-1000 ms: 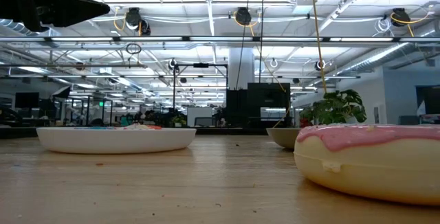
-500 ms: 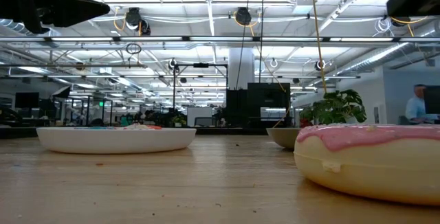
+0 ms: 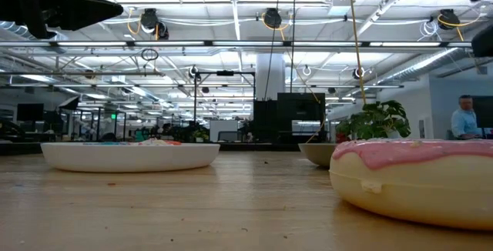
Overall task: Pick & Place donuts
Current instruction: Put the large black and pink donut on the gray plate
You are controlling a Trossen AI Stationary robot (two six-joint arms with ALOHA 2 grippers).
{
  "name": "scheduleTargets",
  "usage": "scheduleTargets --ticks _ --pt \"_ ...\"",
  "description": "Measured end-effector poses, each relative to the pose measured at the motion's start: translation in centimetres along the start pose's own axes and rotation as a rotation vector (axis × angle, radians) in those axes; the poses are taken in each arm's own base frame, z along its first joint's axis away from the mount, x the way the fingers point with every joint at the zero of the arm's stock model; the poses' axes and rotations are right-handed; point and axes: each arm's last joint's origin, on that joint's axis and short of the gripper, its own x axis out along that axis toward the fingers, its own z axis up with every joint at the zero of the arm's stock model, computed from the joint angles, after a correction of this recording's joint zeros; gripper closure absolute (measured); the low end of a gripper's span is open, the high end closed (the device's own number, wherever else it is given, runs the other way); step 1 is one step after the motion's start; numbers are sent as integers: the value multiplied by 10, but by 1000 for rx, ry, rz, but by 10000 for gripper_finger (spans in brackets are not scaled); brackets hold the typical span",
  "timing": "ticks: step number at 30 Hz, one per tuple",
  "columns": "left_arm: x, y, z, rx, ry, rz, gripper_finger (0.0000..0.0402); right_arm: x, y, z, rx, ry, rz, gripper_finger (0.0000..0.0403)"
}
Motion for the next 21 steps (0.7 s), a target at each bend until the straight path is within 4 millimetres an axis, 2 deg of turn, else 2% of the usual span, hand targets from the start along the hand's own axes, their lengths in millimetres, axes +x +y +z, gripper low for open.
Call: scheduleTargets --ticks 10,21 --pt "0 0 0 -1 0 -1 371 24 -9 -4 -26 -14 30 156" --pt "0 0 0 -12 0 -1 371 27 -12 -6 -19 -2 43 164"
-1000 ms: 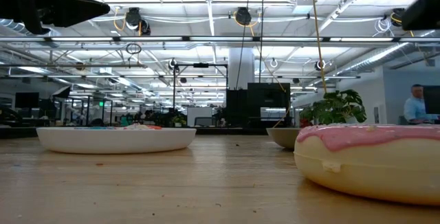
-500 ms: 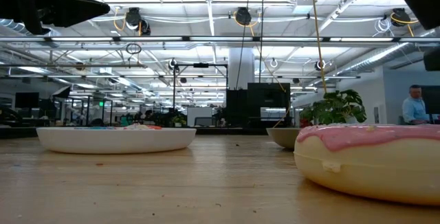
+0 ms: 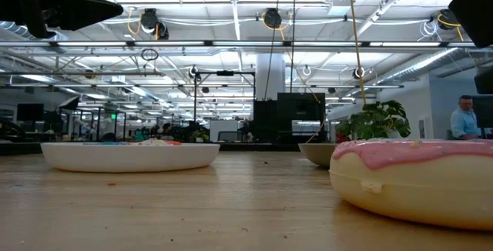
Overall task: Pick & Place donuts
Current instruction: Put the large black and pink donut on the gray plate
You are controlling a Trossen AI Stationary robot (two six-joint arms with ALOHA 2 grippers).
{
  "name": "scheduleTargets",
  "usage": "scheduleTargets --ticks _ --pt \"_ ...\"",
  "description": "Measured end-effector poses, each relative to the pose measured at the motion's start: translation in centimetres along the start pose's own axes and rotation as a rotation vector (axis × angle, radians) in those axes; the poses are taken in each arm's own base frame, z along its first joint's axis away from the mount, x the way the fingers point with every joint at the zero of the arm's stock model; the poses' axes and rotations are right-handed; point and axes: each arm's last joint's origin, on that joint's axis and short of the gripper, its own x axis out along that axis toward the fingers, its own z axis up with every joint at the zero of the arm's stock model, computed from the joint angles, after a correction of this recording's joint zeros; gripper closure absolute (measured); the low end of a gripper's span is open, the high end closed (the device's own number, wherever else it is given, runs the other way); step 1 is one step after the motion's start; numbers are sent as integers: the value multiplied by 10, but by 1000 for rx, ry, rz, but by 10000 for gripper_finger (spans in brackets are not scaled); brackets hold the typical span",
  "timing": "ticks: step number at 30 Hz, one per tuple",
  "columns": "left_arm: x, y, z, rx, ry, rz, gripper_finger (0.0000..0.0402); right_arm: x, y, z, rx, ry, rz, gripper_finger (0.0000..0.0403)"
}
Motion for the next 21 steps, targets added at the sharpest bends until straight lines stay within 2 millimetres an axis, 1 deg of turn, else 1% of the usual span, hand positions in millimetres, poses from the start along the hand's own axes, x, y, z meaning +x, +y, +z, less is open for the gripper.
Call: scheduleTargets --ticks 2,7,10,17,21 --pt "0 0 0 0 0 0 371 -4 -1 0 18 -8 7 165" --pt "0 0 0 -1 0 0 371 -23 -2 0 53 -42 47 165" --pt "0 0 0 -3 1 0 371 -28 -3 1 76 -57 65 165" --pt "0 0 0 -2 3 -2 371 -28 0 6 62 -91 106 165" --pt "0 0 0 -2 4 -1 371 -27 -1 5 62 -80 89 165"
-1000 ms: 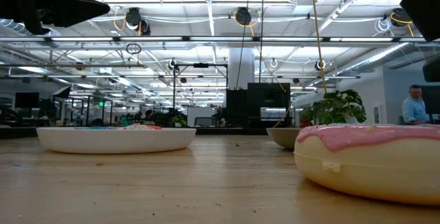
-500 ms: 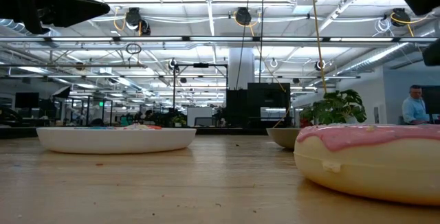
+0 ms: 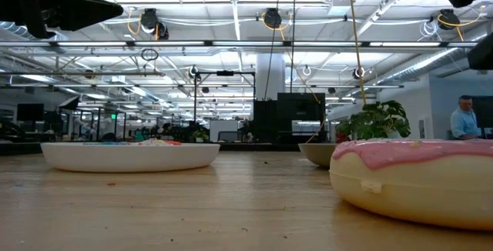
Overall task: Pick & Place donuts
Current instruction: Put the large black and pink donut on the gray plate
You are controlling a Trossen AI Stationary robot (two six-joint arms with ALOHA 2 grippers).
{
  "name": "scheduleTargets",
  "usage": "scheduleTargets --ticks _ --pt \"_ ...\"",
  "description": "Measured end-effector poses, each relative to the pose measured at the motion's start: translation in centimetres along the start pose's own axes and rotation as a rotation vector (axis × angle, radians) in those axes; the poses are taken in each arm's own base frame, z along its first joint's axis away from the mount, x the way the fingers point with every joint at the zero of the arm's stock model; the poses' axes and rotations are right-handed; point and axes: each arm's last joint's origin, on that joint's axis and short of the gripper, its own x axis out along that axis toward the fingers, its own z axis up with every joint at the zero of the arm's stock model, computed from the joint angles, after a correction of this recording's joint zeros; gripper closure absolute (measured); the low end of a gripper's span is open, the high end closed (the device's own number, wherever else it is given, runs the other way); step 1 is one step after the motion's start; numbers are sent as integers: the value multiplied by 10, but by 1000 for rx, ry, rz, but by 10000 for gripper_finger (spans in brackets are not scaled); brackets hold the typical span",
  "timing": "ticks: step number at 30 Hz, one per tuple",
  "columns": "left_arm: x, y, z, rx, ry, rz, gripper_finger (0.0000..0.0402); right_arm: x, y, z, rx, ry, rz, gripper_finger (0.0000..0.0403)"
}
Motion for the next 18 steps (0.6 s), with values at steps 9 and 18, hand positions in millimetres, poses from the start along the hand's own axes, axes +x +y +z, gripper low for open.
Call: scheduleTargets --ticks 9,18 --pt "0 0 -1 3 6 -2 371 12 4 -1 -31 -14 -9 178" --pt "0 0 0 0 6 -2 371 21 4 -2 -71 23 -17 191"
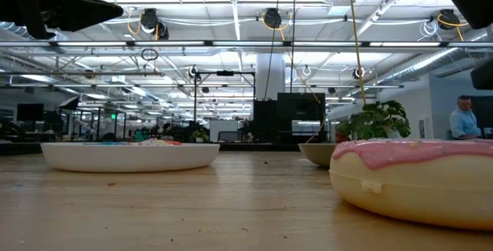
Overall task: Pick & Place donuts
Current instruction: Put the large black and pink donut on the gray plate
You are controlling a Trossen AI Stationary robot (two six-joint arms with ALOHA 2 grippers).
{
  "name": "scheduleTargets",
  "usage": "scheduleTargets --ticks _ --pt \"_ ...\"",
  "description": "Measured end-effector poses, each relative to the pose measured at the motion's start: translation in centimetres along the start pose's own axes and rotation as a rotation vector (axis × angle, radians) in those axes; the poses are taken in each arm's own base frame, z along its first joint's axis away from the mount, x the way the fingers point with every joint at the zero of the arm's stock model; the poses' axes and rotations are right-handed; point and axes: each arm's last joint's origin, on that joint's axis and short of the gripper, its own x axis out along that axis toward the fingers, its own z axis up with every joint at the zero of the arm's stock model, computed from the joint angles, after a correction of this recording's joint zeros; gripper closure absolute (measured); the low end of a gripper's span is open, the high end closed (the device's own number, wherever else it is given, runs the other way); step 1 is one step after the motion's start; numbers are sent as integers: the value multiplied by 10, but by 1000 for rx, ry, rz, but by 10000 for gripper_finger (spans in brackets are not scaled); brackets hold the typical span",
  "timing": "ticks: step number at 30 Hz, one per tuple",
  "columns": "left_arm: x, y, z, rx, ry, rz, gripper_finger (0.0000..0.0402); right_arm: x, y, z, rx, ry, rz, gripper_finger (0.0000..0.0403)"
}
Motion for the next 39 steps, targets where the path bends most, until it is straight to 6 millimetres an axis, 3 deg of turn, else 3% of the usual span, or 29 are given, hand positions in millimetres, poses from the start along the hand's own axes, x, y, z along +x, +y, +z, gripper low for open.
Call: scheduleTargets --ticks 5,14,19,24,30,34,39 --pt "0 0 0 0 0 0 371 2 -1 1 -36 -23 -28 192" --pt "0 0 0 0 0 1 371 22 -3 2 -49 69 -23 218" --pt "0 0 0 -1 0 1 371 18 -6 6 11 69 -9 254" --pt "0 0 0 -2 0 1 371 9 -9 9 29 51 6 318" --pt "0 0 0 -3 -1 1 371 -20 -12 14 -23 -25 46 391" --pt "0 0 0 -5 -1 1 371 -47 -25 19 3 -70 57 383" --pt "0 0 0 -5 -2 1 371 -88 -56 24 42 -164 -57 383"
